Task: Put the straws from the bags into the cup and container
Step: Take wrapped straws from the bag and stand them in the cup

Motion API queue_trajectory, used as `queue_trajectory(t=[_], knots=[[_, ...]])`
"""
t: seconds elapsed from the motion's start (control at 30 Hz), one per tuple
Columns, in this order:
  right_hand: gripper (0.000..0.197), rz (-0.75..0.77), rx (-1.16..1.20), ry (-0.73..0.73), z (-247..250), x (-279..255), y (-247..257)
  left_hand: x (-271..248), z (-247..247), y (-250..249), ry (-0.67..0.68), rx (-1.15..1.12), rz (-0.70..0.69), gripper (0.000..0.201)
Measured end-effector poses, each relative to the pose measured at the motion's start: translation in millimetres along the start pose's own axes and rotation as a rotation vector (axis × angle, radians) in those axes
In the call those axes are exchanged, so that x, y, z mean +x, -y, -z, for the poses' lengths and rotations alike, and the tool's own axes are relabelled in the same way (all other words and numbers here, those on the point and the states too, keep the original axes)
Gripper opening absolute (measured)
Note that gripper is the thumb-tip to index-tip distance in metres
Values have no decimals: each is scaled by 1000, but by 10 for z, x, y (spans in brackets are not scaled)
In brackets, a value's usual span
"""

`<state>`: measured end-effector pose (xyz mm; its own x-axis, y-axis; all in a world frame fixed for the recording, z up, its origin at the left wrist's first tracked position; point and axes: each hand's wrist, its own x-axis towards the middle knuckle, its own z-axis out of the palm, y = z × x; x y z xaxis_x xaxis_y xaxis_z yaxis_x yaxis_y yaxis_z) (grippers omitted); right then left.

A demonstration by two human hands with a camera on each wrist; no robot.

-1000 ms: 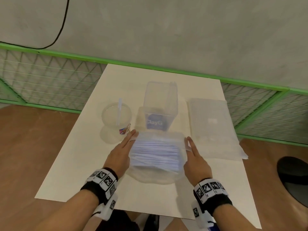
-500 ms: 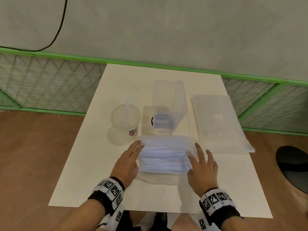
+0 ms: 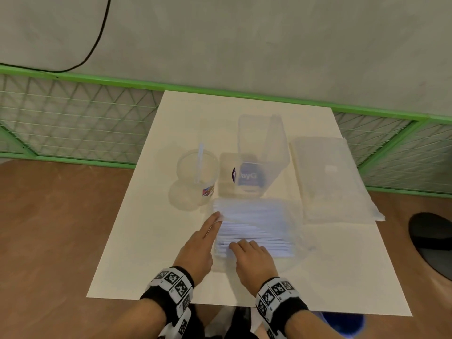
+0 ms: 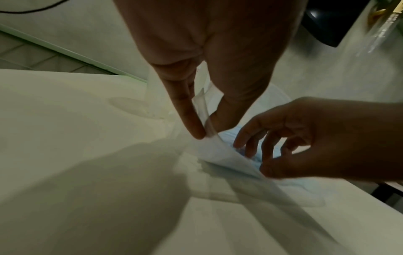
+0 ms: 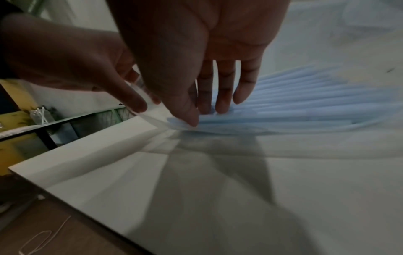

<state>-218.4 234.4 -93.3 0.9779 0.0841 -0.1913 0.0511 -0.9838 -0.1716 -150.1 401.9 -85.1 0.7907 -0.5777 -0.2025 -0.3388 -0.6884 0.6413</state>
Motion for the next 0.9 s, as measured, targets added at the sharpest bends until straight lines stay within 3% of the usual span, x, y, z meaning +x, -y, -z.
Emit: queue_trajectory(t=[0.23, 0.43, 0.53, 0.7, 0.9], knots=[[51, -39, -79, -12, -89, 56, 25, -48, 19, -50, -39, -44, 9, 103], [48, -78, -131, 64, -107, 144, 7, -33, 35, -88, -52, -49, 9, 99], [34, -74, -123, 147, -44, 169, 26, -21, 30, -82, -54, -56, 10, 99], [32, -38, -189, 126, -37, 191, 34, -23, 22, -83, -54, -64, 22, 100], [19, -46, -254, 216, 32, 212, 97, -14, 7, -72, -60, -66, 29, 101]])
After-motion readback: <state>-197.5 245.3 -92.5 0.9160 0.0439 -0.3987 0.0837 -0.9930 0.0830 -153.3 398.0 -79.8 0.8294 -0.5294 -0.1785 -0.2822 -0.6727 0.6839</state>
